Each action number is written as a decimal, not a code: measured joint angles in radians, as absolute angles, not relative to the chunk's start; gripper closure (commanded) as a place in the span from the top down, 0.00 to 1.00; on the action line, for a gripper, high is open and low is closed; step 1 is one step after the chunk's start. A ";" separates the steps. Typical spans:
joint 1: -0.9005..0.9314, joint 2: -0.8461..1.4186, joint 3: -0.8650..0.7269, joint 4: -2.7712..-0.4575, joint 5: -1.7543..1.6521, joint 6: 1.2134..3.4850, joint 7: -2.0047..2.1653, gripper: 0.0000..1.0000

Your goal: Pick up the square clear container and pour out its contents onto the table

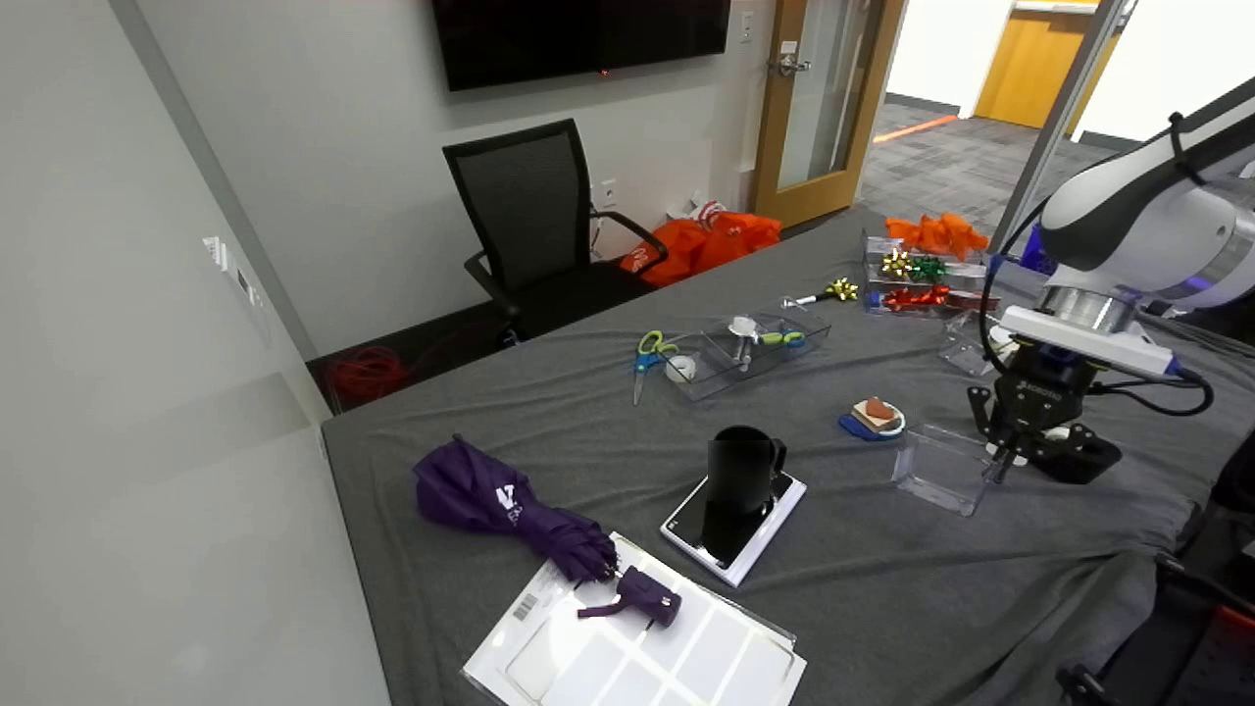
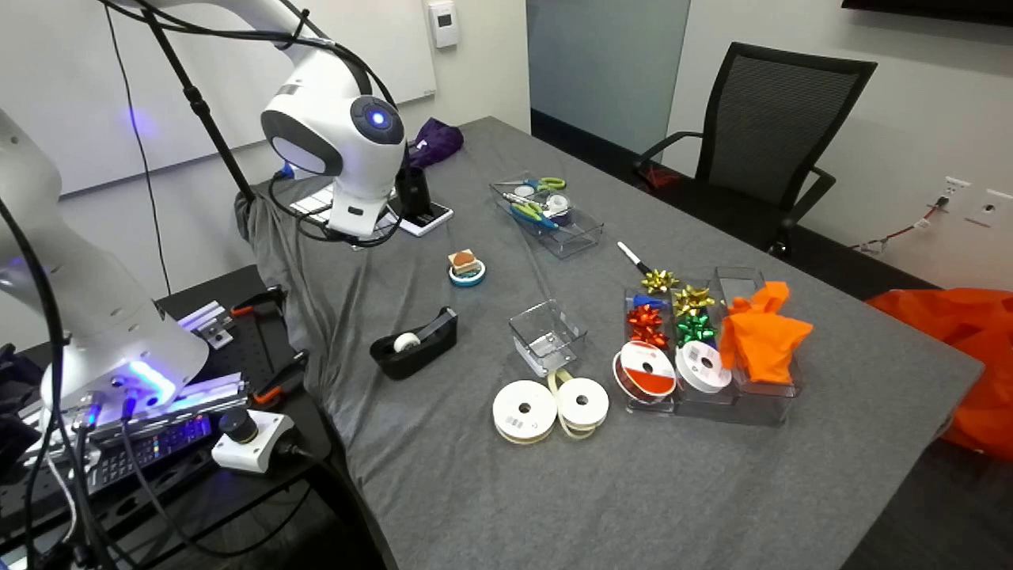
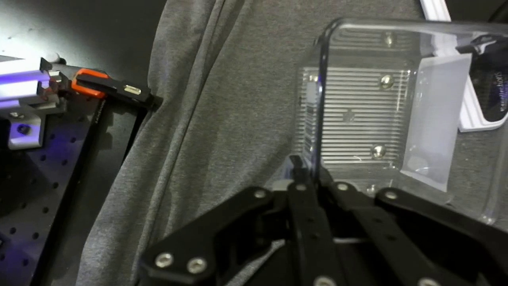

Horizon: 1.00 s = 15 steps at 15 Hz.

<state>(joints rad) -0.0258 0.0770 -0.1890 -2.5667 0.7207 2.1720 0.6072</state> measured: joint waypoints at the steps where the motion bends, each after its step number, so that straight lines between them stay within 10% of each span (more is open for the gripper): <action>1: -0.026 0.077 -0.189 -2.567 0.721 2.172 0.607 0.05; 15: 0.022 0.110 -0.041 -2.593 1.129 2.683 0.615 0.01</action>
